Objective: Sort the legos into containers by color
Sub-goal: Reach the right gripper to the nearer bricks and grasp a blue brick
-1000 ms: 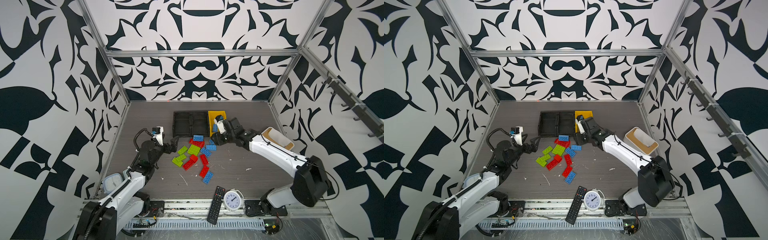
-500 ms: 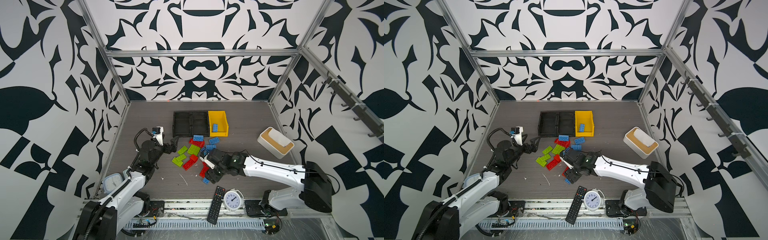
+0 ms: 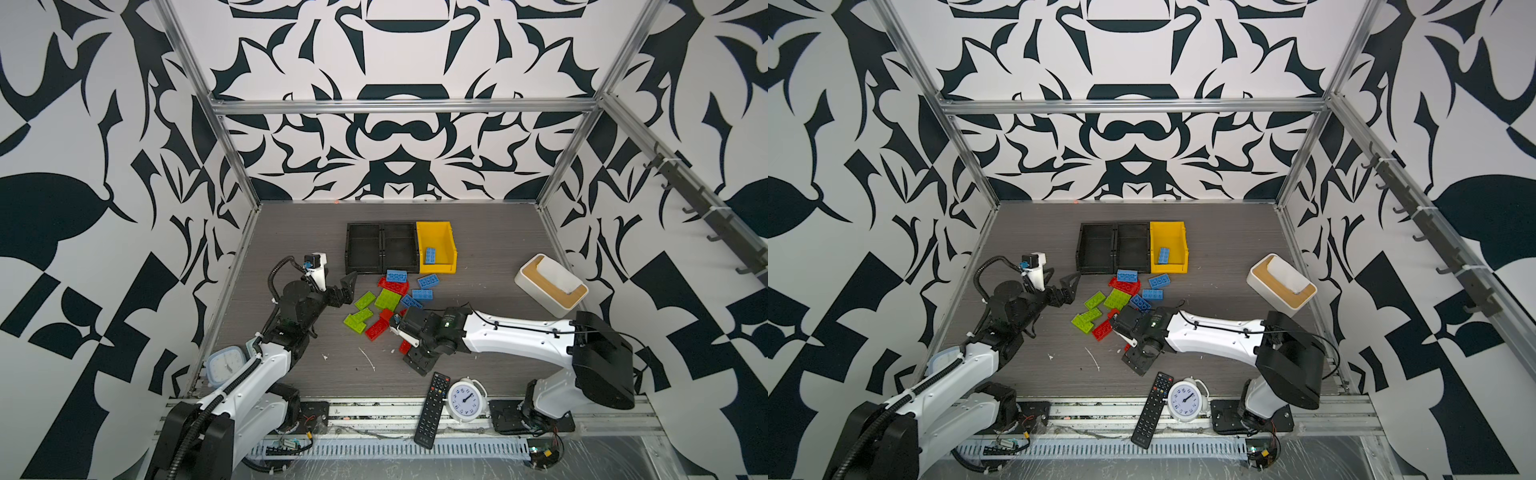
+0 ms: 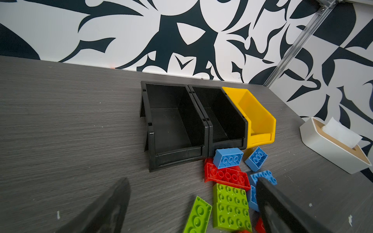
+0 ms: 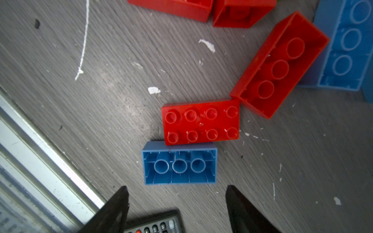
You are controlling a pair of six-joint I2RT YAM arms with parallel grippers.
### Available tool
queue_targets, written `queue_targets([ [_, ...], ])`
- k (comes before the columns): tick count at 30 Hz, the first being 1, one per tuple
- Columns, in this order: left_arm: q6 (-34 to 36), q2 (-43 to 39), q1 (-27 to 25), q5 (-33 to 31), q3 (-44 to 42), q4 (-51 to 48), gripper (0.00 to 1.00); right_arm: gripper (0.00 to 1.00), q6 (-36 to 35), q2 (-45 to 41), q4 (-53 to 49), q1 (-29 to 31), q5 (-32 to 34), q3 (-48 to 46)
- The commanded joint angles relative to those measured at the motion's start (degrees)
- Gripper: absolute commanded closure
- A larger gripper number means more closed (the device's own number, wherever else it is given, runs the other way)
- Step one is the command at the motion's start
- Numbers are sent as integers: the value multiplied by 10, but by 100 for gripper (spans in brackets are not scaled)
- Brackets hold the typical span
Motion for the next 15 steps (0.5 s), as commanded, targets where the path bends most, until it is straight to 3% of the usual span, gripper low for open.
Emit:
queue_targets([
  [1,4,-3,0,-5,-4,-2,1,21,-8,9,-3,4,19,18],
  [15,2,-3,0,-3,-4,-1,1,25,-10,62,29,4,36,21],
])
